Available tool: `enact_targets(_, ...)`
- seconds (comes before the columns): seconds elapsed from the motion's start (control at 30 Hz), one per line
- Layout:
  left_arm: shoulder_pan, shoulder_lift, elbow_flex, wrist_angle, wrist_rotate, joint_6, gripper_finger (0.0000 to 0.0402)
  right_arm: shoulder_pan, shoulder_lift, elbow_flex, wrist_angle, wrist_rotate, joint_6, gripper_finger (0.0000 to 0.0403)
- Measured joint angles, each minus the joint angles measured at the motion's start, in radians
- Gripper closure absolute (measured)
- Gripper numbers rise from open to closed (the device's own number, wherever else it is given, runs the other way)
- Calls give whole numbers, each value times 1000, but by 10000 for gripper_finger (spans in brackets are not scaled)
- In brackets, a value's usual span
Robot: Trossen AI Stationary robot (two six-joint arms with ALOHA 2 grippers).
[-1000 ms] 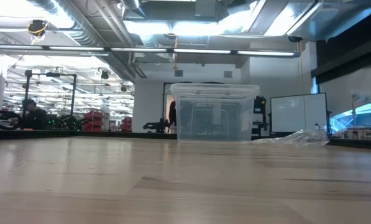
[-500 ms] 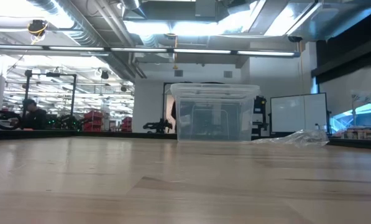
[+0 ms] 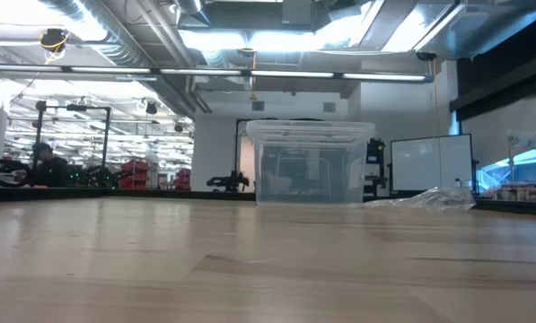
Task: Roll bandage
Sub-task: Roll the red bandage
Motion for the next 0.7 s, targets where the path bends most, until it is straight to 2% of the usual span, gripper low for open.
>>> enact_targets(0.13, 2, 30, 0, 38, -5, 38, 389, -19, 19, 0, -75, -10, 110, 255)
enact_targets(0.47, 5, 102, 0, 42, -7, 60, 389, -19, 138, 0, -99, -53, 179, 255)
enact_targets(0.7, 5, 144, 0, 46, -28, 8, 389, -19, 197, 0, -158, -56, 304, 256)
